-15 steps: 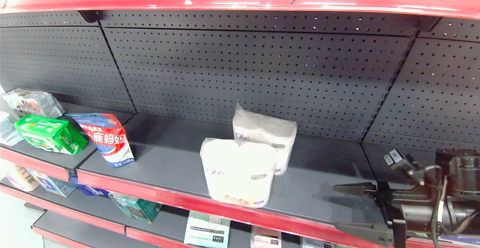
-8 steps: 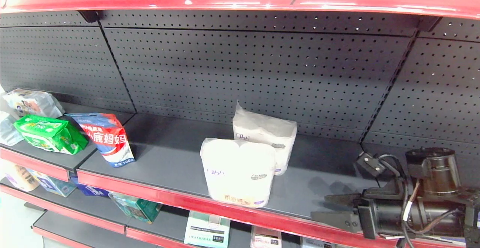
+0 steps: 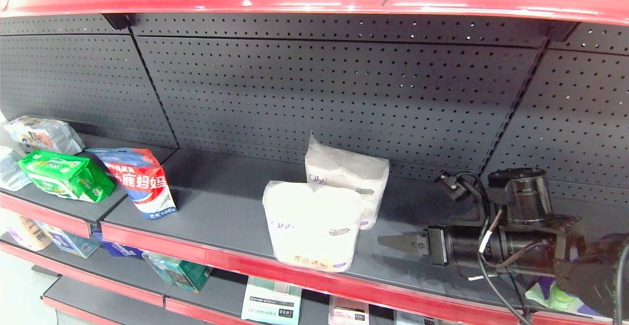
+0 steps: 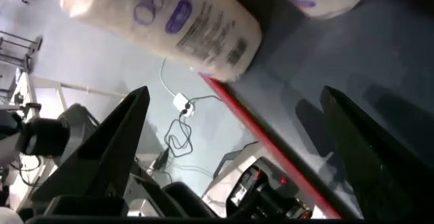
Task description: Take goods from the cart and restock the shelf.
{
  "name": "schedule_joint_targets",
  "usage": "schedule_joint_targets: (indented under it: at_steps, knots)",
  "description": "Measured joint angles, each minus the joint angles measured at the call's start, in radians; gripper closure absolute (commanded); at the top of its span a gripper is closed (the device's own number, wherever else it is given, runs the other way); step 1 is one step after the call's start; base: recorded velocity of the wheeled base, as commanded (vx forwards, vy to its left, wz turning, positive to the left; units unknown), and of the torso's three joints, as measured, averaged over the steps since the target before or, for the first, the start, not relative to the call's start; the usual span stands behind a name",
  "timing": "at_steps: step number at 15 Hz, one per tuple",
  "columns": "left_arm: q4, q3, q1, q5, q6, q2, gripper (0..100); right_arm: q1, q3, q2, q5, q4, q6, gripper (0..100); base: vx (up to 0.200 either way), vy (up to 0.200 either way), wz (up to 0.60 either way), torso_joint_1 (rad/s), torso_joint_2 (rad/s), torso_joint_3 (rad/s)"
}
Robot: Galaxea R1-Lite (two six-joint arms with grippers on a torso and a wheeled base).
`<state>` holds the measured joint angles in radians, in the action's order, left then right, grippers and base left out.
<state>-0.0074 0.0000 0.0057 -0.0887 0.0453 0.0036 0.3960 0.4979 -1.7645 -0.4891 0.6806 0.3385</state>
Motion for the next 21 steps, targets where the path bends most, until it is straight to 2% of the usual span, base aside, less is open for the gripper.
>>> schedule_joint_targets:
  at_steps: [5,13,17,21]
  knots:
    - [0.0,0.0,0.0,0.0,0.0,0.0,0,-0.045,0.054,-0.069,0.001,0.0,0.0,0,0.0,0.0,0.0,0.0,0.0,0.0]
    - [0.0,0.0,0.0,0.0,0.0,0.0,0,-0.039,0.062,-0.096,0.004,-0.02,0.013,0,0.0,0.0,0.0,0.0,0.0,0.0]
    - [0.0,0.0,0.0,0.0,0.0,0.0,0,0.005,0.094,-0.099,0.116,-0.069,0.119,0,0.0,0.0,0.0,0.0,0.0,0.0]
    - [0.0,0.0,0.0,0.0,0.0,0.0,0,0.021,0.102,-0.098,0.125,-0.074,0.17,0,0.0,0.0,0.0,0.0,0.0,0.0]
